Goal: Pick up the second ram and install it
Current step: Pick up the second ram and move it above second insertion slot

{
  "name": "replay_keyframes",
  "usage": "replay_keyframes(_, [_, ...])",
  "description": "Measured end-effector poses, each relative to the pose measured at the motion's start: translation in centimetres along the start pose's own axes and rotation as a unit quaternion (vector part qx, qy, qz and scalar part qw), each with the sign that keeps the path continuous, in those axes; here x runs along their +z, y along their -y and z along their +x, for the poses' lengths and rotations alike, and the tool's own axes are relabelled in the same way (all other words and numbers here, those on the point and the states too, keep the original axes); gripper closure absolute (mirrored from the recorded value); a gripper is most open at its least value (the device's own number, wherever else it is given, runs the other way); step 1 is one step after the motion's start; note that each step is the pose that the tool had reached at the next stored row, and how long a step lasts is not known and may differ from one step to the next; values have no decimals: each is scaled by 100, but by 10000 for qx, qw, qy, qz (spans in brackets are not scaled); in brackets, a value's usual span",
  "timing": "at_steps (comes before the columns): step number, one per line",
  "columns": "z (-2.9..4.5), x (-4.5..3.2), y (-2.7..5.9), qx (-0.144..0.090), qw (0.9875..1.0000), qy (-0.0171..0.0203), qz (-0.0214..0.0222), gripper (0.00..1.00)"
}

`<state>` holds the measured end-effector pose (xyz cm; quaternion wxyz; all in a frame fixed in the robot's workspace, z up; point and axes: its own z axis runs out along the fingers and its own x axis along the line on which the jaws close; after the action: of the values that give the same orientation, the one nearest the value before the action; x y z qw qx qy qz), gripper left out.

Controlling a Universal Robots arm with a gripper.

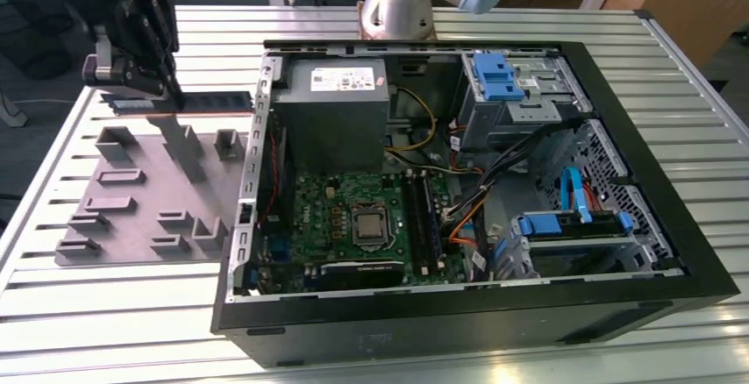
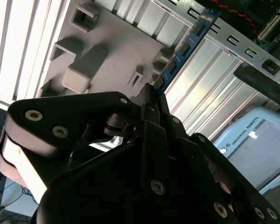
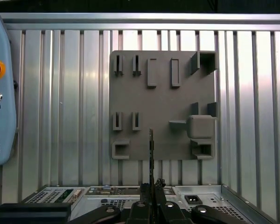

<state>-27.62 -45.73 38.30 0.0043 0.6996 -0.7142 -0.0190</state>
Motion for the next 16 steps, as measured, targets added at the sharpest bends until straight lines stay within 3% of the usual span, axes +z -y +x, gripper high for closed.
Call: replay_keyframes(16, [-4, -7, 195, 0, 10000, 0, 0, 86])
